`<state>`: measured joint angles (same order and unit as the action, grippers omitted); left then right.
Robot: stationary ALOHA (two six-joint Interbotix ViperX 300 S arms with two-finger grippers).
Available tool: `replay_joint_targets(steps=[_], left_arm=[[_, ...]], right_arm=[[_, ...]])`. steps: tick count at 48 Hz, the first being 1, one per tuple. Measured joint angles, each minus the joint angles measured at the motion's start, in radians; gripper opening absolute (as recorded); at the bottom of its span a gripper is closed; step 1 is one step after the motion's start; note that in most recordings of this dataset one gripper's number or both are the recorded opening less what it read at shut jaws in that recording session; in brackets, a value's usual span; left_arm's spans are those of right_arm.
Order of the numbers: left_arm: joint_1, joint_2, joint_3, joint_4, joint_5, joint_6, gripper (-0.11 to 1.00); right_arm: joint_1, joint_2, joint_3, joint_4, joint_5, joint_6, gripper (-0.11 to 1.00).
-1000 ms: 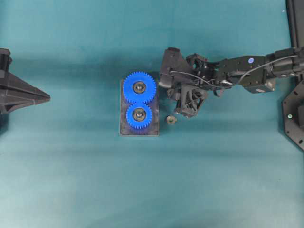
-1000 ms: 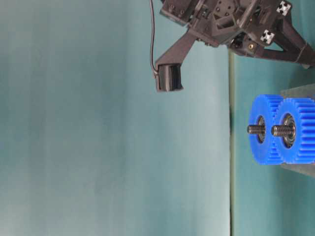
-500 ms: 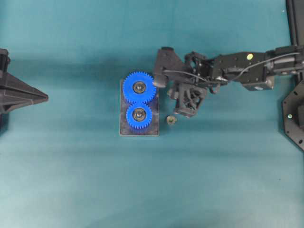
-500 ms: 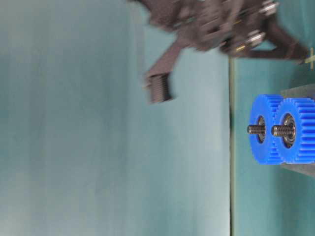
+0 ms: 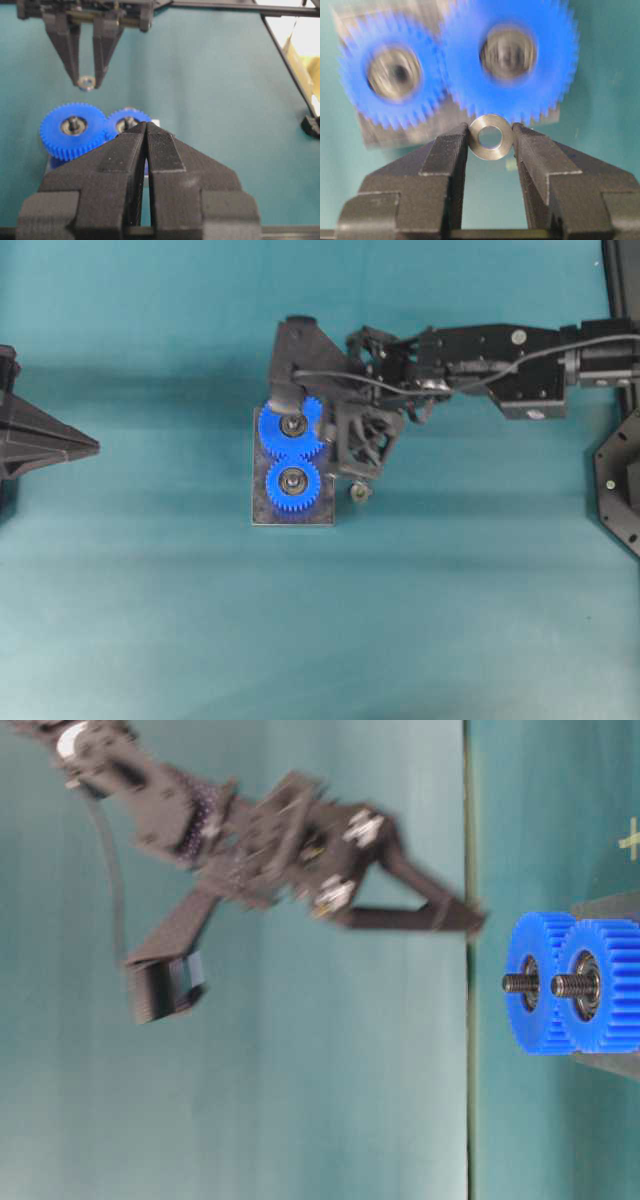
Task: Insert the washer onto the shaft.
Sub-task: 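Lift the washer and carry it over the upper blue gear's shaft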
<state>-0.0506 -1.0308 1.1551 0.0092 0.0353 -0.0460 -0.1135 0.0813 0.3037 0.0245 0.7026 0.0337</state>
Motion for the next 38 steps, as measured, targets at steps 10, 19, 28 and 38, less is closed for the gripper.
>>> replay_joint_targets(steps=[10, 19, 28, 38], left_arm=[[0.000, -0.023, 0.011, 0.000, 0.000, 0.000, 0.07], [0.000, -0.041, 0.012, 0.000, 0.000, 0.000, 0.07], [0.000, -0.046, 0.012, 0.000, 0.000, 0.000, 0.07], [0.000, -0.046, 0.012, 0.000, 0.000, 0.000, 0.07]], right_arm=[[-0.002, 0.041, -0.049, 0.000, -0.003, 0.000, 0.33], [-0.002, 0.103, -0.080, 0.000, -0.003, 0.000, 0.33], [-0.018, 0.127, -0.110, 0.000, -0.003, 0.000, 0.33], [-0.025, 0.130, -0.115, -0.002, 0.002, 0.000, 0.33]])
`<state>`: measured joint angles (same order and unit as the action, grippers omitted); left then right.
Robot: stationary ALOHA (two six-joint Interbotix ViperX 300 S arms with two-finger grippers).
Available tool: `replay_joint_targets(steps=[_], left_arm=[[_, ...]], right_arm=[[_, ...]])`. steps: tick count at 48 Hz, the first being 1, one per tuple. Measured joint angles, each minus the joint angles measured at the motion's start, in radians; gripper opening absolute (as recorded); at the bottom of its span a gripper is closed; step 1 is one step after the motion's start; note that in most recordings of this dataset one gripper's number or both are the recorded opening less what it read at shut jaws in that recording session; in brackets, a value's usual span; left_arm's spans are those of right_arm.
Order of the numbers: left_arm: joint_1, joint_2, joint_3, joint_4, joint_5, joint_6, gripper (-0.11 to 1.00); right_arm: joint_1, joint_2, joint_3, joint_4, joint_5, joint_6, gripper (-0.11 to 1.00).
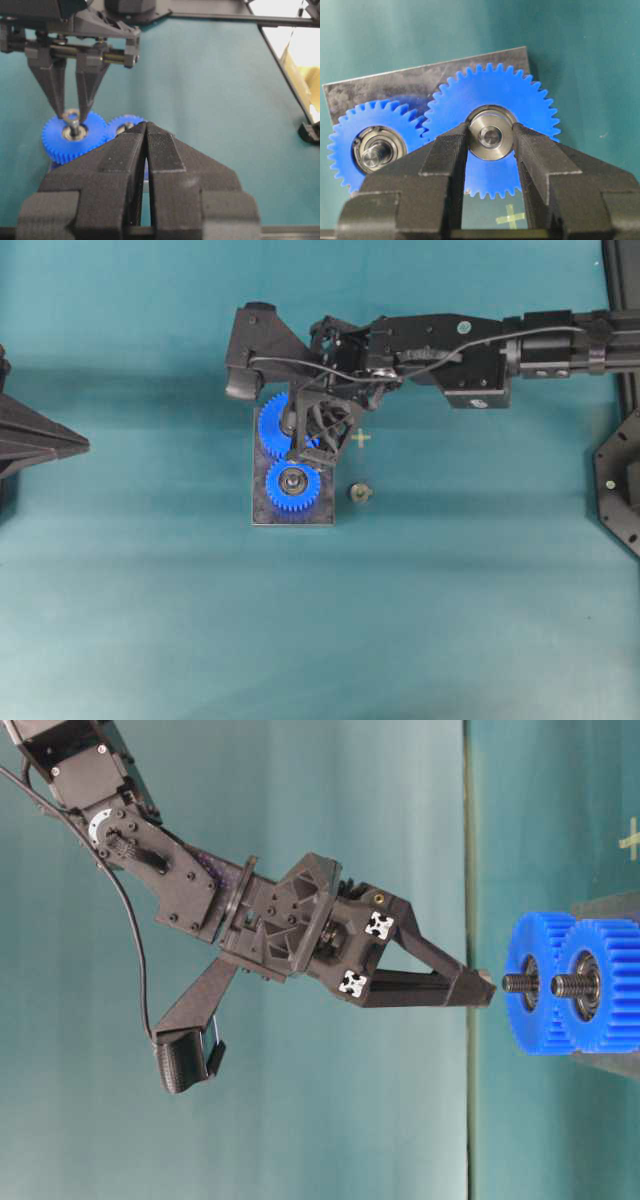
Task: Insert the washer onto the shaft.
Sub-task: 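Lift the washer and carry it over the upper blue gear's shaft, then lower the washer onto the upper shaft and open the right gripper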
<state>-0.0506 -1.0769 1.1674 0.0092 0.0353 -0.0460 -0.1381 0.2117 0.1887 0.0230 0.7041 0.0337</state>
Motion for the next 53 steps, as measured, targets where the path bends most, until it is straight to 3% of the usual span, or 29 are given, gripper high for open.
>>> replay_joint_targets(steps=[53], left_arm=[[0.000, 0.000, 0.005, 0.000, 0.000, 0.000, 0.07]], right_arm=[[-0.005, 0.038, -0.017, 0.002, 0.038, 0.000, 0.33]])
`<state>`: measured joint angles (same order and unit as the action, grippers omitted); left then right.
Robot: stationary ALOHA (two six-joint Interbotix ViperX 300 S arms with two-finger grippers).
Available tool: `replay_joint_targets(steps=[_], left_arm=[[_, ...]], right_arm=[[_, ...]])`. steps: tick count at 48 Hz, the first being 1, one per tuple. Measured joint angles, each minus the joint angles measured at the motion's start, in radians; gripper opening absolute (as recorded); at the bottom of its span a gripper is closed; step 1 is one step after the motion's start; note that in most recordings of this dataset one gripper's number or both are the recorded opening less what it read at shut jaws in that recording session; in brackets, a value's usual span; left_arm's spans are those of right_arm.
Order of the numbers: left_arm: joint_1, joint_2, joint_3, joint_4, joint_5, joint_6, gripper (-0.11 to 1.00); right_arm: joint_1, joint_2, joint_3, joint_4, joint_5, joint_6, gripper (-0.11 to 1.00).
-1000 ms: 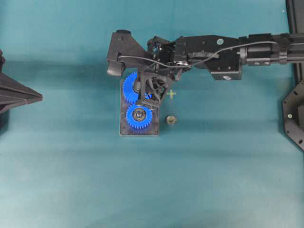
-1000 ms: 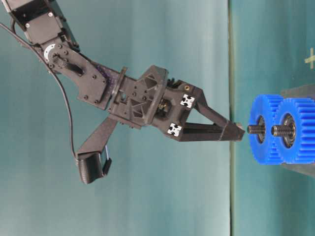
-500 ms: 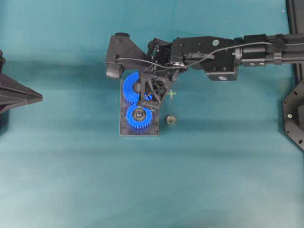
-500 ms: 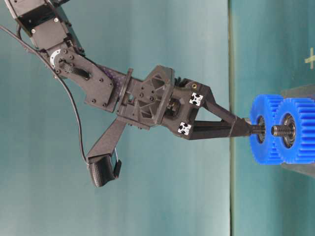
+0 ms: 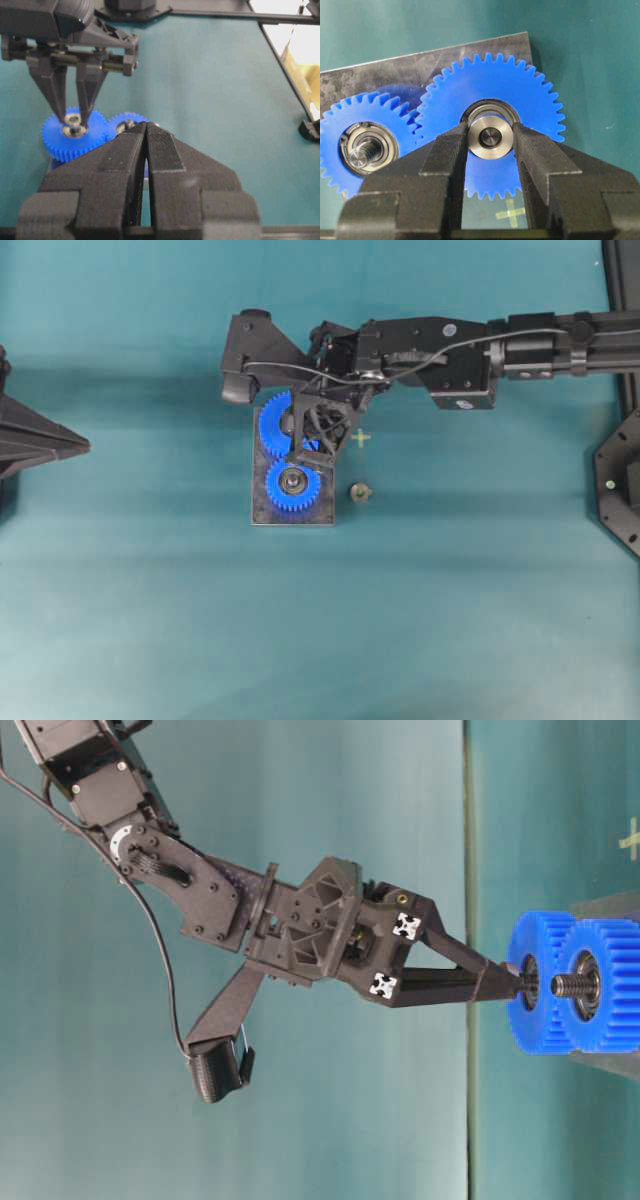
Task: Insert the washer onto the shaft.
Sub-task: 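Lower the washer onto the upper shaft and open the right gripper, then move the open right gripper over the lower silver washer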
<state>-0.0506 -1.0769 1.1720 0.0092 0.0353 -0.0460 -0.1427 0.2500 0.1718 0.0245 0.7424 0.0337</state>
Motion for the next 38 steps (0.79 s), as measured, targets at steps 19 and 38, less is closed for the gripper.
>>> replay_joint_targets(steps=[19, 38], left_arm=[[0.000, 0.000, 0.000, 0.000, -0.003, 0.000, 0.07], [0.000, -0.003, 0.003, 0.000, -0.003, 0.000, 0.07]], right_arm=[[0.000, 0.002, -0.012, 0.003, 0.005, 0.003, 0.33], [-0.003, 0.008, -0.012, 0.009, 0.014, 0.054, 0.75]])
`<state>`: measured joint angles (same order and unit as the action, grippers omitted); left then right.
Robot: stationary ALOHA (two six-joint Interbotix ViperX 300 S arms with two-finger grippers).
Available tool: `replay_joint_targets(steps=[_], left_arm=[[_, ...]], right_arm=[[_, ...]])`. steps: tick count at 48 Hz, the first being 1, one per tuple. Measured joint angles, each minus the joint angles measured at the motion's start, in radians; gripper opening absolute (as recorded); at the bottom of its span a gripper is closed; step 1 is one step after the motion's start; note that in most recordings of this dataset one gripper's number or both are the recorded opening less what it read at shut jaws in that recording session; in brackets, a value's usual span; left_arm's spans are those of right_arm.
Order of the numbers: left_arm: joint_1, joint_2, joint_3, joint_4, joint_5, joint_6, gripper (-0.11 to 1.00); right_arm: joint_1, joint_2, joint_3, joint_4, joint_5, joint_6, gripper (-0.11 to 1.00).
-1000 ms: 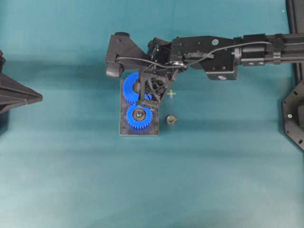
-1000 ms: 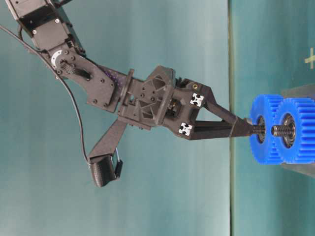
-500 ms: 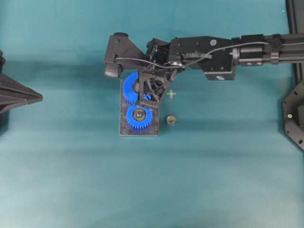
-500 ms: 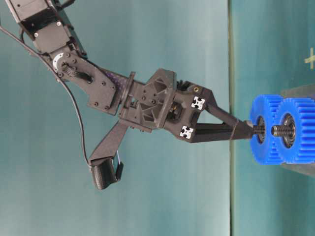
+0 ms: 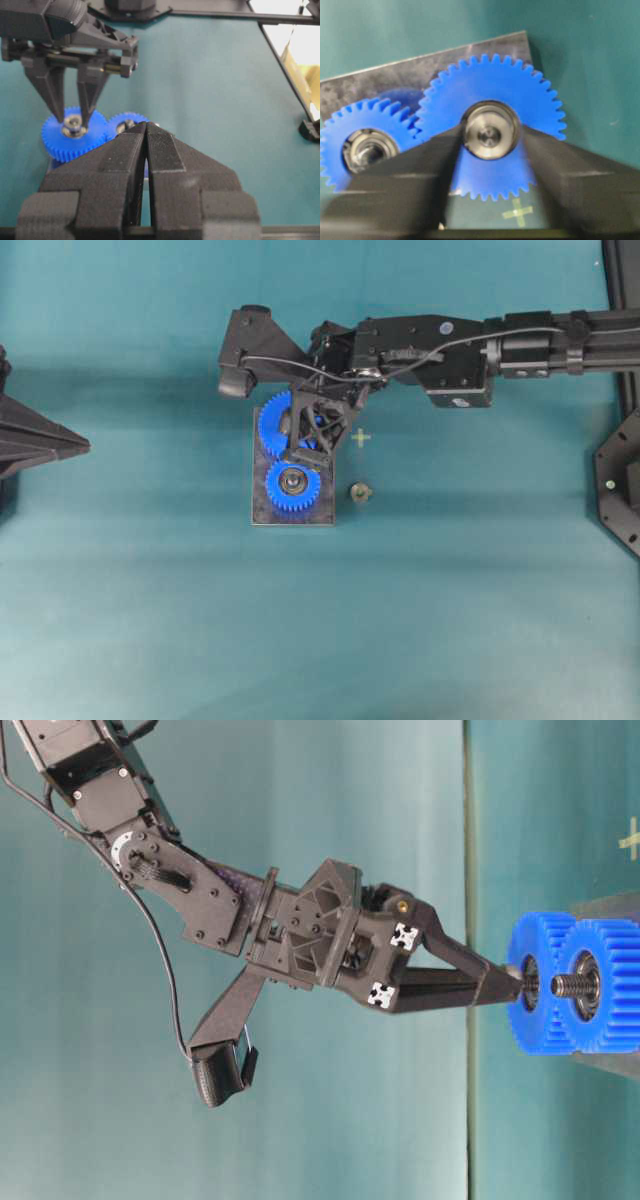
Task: Insert the washer onto the shaft.
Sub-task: 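Move the open right gripper over the lower silver washer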
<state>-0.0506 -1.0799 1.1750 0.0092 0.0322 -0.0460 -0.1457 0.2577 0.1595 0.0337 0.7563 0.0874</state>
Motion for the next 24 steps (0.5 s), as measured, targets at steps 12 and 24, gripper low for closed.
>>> replay_joint_targets(steps=[12, 24], left_arm=[[0.000, -0.008, 0.003, 0.000, -0.002, -0.031, 0.07], [0.000, -0.009, 0.011, 0.000, 0.000, -0.061, 0.07]], right_arm=[[0.015, -0.081, 0.037, 0.000, 0.011, 0.012, 0.83], [0.064, -0.227, 0.258, 0.000, -0.043, 0.086, 0.82]])
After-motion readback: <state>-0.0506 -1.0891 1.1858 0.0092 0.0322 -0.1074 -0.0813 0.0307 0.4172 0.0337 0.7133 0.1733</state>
